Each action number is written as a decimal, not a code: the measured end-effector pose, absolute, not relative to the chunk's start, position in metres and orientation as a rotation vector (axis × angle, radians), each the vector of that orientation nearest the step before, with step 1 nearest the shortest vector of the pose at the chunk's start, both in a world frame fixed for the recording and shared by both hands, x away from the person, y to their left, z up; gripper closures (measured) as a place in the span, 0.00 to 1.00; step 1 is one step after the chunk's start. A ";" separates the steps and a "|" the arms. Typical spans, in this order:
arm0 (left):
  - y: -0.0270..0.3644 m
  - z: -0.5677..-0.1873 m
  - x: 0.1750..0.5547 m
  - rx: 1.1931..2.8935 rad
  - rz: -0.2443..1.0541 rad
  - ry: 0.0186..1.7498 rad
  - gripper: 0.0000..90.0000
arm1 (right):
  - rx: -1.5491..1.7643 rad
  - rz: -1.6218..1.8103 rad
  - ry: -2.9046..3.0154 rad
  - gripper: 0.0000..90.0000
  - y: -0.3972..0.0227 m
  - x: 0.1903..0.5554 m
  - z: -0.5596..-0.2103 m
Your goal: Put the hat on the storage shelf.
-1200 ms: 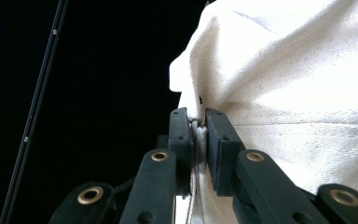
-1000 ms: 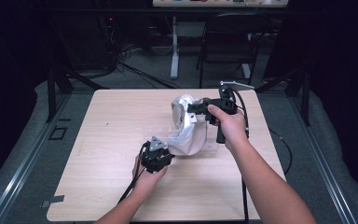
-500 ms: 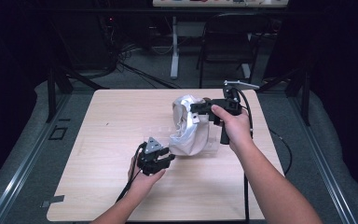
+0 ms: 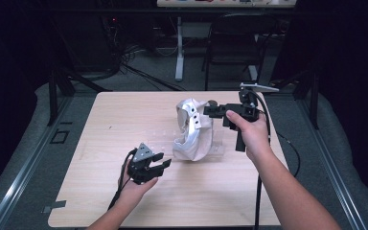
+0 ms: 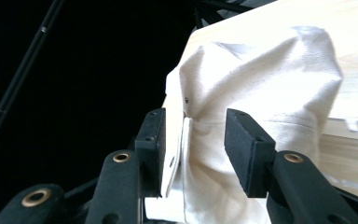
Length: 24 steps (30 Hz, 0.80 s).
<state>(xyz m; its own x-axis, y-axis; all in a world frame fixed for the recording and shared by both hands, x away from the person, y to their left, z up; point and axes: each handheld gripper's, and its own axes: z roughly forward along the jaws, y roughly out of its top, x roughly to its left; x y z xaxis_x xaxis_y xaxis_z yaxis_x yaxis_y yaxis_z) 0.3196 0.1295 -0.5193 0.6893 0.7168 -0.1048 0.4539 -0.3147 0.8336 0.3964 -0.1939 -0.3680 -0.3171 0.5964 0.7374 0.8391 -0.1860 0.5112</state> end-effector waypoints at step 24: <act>0.196 -0.537 0.318 1.937 0.414 1.044 0.61 | -1.759 -1.525 -2.052 0.60 -0.224 0.354 -0.387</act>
